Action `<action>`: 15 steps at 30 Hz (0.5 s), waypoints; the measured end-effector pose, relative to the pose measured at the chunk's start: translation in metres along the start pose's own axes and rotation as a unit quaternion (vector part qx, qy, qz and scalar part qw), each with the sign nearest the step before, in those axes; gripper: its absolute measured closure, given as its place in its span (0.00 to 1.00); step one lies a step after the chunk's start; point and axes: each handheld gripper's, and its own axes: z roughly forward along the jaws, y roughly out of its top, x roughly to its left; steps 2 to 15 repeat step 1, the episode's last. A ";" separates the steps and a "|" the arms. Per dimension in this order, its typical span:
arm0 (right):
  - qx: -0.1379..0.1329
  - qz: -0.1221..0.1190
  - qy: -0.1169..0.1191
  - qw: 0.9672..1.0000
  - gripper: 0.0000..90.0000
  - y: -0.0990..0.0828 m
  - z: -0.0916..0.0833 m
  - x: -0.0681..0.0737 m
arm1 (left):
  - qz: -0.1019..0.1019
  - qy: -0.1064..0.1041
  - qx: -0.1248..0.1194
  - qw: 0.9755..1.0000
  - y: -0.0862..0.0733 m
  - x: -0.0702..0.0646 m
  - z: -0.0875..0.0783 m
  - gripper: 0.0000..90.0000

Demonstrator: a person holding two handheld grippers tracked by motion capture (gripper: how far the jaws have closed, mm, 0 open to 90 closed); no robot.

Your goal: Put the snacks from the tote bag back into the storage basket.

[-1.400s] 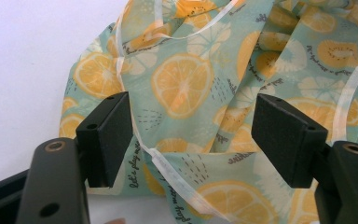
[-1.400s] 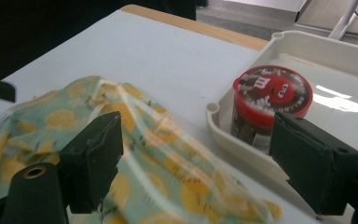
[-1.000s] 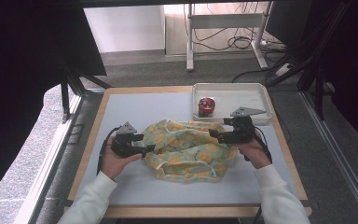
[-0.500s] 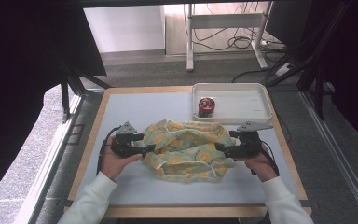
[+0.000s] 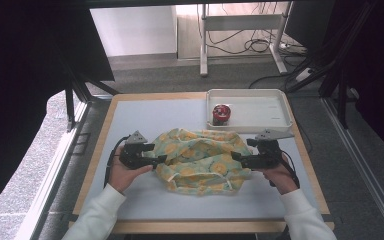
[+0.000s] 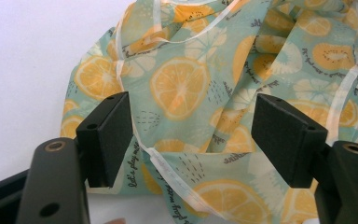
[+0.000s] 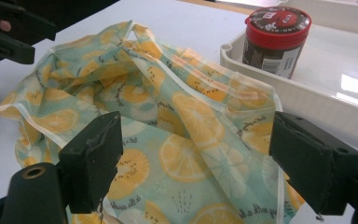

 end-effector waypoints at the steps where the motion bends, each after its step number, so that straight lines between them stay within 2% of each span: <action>1: -0.002 0.001 0.000 1.000 0.20 0.001 -0.001 0.000 | -0.001 0.000 0.000 1.000 0.000 0.000 0.000 0.33; 15: -0.002 0.001 0.000 1.000 0.20 0.001 -0.001 0.000 | -0.001 0.000 0.000 1.000 0.000 0.000 0.000 0.33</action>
